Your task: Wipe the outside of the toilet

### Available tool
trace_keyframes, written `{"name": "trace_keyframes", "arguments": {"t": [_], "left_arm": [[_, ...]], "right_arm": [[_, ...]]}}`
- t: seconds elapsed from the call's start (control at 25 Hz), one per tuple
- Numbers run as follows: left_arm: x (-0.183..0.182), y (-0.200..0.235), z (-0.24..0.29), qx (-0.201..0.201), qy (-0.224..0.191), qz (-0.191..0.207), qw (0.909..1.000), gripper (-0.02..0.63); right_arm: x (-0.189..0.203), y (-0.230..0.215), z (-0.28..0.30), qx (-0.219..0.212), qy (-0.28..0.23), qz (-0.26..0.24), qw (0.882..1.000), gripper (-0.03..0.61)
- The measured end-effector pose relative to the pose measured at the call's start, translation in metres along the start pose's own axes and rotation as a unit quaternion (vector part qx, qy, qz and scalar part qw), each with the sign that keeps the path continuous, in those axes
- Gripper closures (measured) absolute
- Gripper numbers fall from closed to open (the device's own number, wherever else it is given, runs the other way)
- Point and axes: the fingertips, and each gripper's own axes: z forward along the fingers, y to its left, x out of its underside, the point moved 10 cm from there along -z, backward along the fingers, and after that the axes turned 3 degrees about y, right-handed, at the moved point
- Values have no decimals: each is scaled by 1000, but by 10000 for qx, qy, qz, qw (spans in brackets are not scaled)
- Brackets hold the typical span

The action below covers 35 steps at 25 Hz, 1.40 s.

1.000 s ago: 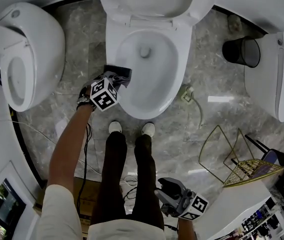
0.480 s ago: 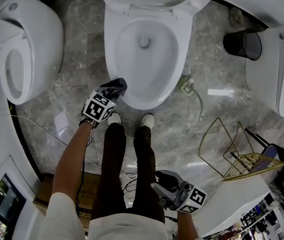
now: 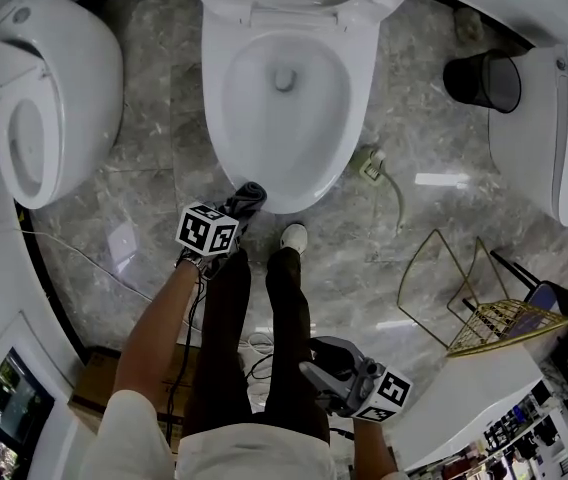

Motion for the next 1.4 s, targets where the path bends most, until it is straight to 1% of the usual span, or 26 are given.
{"name": "trace_keyframes", "arguments": {"t": [0.08,0.16,0.32,0.48,0.68,0.76,0.96,1.08,1.24,1.4], "left_arm": [[1,-9,7,50,67,-78,9999,580],[1,-16,14,111,71,-242,9996,580],[0,-28,30,416,-61,-947,9946,580],[-5,-37,44,702,-329,-1599,9841,580],[-15,-52,66,1068,-799,-2185,9667,578],[-21,-59,75,1155,-977,-2300,9614,578],[-46,-76,100,1272,-1217,-2452,9534,578],[-65,-86,114,1223,-1388,-2514,9500,578],[-89,-94,128,1136,-1679,-2711,9410,578],[-112,-101,138,1002,-1923,-2838,9340,578]], "right_arm": [[1,0,-1,1,-21,-8,10000,448],[1,0,-2,3,-54,-12,10000,448],[1,0,-4,24,-114,-21,9999,448],[0,-3,-7,44,-187,-11,9998,448],[0,-6,-15,93,-239,0,9997,448],[-1,-7,-18,125,-262,4,9996,448],[-5,-12,-26,200,-339,47,9992,448],[-7,-15,-31,256,-376,69,9989,448],[-11,-19,-39,330,-430,99,9985,448],[-14,-22,-49,404,-469,117,9980,448]]}}
